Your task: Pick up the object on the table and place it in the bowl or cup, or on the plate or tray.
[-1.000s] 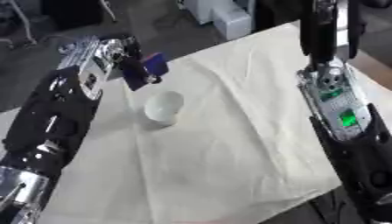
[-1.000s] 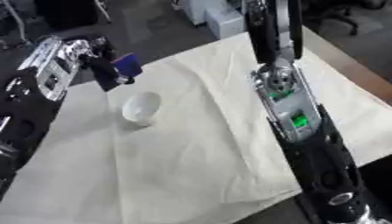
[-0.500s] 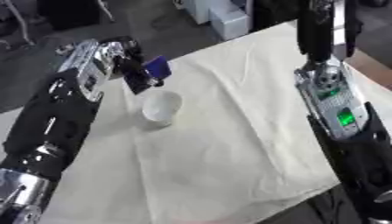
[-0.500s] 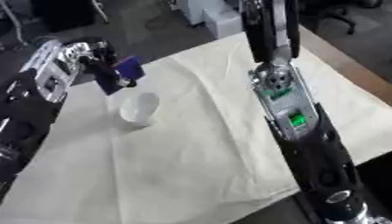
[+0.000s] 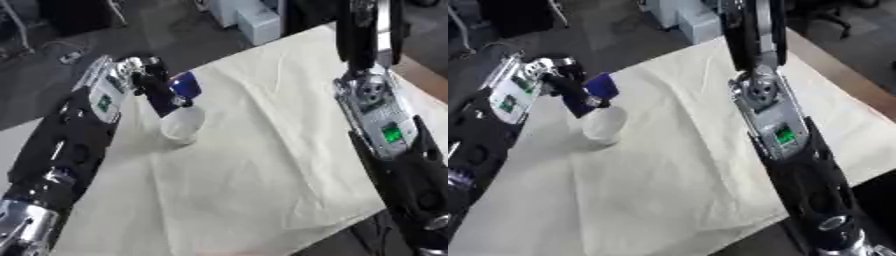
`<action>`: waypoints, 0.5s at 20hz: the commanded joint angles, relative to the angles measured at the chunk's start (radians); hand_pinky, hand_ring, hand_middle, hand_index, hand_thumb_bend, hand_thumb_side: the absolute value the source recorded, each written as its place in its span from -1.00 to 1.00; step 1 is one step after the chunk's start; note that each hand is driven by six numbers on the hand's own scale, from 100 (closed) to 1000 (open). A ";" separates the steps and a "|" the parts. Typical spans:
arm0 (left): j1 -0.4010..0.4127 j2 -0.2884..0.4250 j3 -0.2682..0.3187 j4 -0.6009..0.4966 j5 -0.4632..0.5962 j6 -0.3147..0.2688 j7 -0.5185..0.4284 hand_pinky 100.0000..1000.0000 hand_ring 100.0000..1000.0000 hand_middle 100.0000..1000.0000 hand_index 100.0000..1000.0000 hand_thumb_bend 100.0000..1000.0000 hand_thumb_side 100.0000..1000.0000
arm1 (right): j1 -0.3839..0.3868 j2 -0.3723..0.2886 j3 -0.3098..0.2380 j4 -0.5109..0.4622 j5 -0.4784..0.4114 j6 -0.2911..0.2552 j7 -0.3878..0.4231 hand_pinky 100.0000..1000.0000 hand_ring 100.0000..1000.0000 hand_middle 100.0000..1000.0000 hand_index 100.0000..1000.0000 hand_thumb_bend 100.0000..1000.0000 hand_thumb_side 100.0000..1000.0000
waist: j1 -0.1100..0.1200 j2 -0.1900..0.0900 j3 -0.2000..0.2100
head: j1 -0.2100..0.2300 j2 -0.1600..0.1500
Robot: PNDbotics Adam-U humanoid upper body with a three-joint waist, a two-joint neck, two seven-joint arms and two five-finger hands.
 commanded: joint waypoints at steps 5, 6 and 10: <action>-0.010 0.007 -0.007 0.001 0.014 0.003 -0.007 -1.00 -0.72 -0.56 -0.46 -0.06 -0.60 | -0.022 0.002 0.003 -0.013 0.000 0.004 0.008 -0.07 -0.02 0.01 0.27 -1.00 0.77 | -0.007 -0.007 0.003 | -0.011 -0.003; -0.010 0.006 -0.008 0.003 0.014 0.002 -0.008 -1.00 -0.72 -0.56 -0.46 -0.06 -0.60 | -0.022 0.002 0.003 -0.013 0.001 0.004 0.009 -0.07 -0.02 0.01 0.27 -1.00 0.77 | -0.007 -0.007 0.003 | -0.012 -0.003; -0.006 0.003 -0.007 0.013 0.013 0.002 -0.012 -1.00 -0.72 -0.56 -0.46 -0.05 -0.60 | -0.022 0.003 0.003 -0.013 0.002 0.005 0.010 -0.07 -0.02 0.01 0.26 -1.00 0.77 | -0.007 -0.007 0.002 | -0.018 -0.003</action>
